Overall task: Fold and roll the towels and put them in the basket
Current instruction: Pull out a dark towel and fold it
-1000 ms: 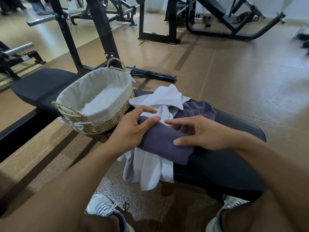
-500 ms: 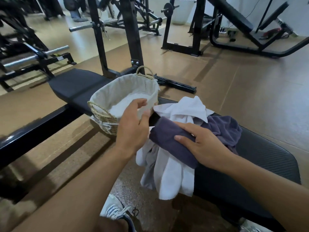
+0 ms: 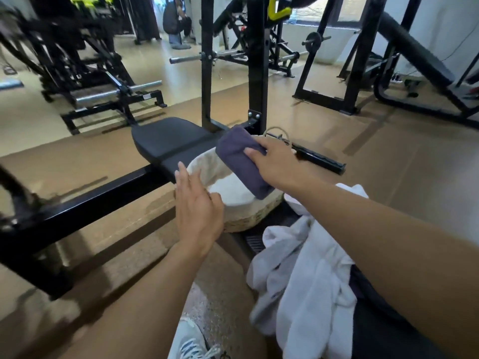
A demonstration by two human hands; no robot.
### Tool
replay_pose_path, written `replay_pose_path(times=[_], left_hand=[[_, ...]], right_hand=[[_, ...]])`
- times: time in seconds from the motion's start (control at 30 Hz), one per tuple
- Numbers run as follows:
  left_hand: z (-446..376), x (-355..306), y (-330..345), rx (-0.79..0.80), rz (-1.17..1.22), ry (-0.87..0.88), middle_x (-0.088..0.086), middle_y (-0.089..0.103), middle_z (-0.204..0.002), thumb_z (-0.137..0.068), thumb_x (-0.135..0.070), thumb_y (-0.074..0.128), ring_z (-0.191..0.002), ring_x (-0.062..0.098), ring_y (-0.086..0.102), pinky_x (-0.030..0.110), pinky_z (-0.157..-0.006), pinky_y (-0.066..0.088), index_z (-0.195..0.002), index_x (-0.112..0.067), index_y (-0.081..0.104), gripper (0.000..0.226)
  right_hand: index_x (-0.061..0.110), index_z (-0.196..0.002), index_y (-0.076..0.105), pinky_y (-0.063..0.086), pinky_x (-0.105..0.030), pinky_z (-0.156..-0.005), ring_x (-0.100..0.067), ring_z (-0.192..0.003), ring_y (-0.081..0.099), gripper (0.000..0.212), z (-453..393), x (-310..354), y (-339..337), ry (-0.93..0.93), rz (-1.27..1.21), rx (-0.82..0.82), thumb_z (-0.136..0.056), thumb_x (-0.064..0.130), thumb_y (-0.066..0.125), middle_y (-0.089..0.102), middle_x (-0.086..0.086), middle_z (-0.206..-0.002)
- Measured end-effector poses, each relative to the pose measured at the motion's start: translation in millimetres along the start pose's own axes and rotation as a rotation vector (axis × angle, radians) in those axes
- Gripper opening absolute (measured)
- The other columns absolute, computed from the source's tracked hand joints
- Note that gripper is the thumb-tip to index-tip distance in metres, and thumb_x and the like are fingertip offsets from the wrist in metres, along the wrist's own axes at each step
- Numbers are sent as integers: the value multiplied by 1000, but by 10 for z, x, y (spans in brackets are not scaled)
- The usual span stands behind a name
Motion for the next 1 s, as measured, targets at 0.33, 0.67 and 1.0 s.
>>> replay_pose_path(times=[0.33,0.67,1.0], left_hand=[[37,61,-52,16,57,-12,-8,-6,-171,-101,-17,48,-157,13,9,24,-118,14,-162,-21,7,74],[79,116,-49,34,-12,47,-4,-12,-171,-102,-27,51,-157,11,-8,40,-129,7,-163,-22,0,80],[73,78,-40,70,-38,49,1,-19,-169,-98,-32,56,-155,13,-19,37,-128,-5,-162,-19,-10,93]], right_hand=[[0,-128,63,49,-44,-101,-38,-114,61,38,-457,-253,917,285,173,390,-105,26,48,67,-21,-123],[5,-131,63,49,-41,-99,-34,-115,61,39,-425,-186,891,258,357,550,-103,31,53,66,-17,-127],[26,-160,27,38,-31,-103,-28,-137,45,78,-442,-6,864,-130,679,824,-92,10,63,34,-3,-161]])
Point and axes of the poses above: each hand's wrist, its own z-axis away from the middle knuckle, its own y-axis out of the palm, x = y × z, the point moved 2 cm from there along -z, towards the middle knuckle
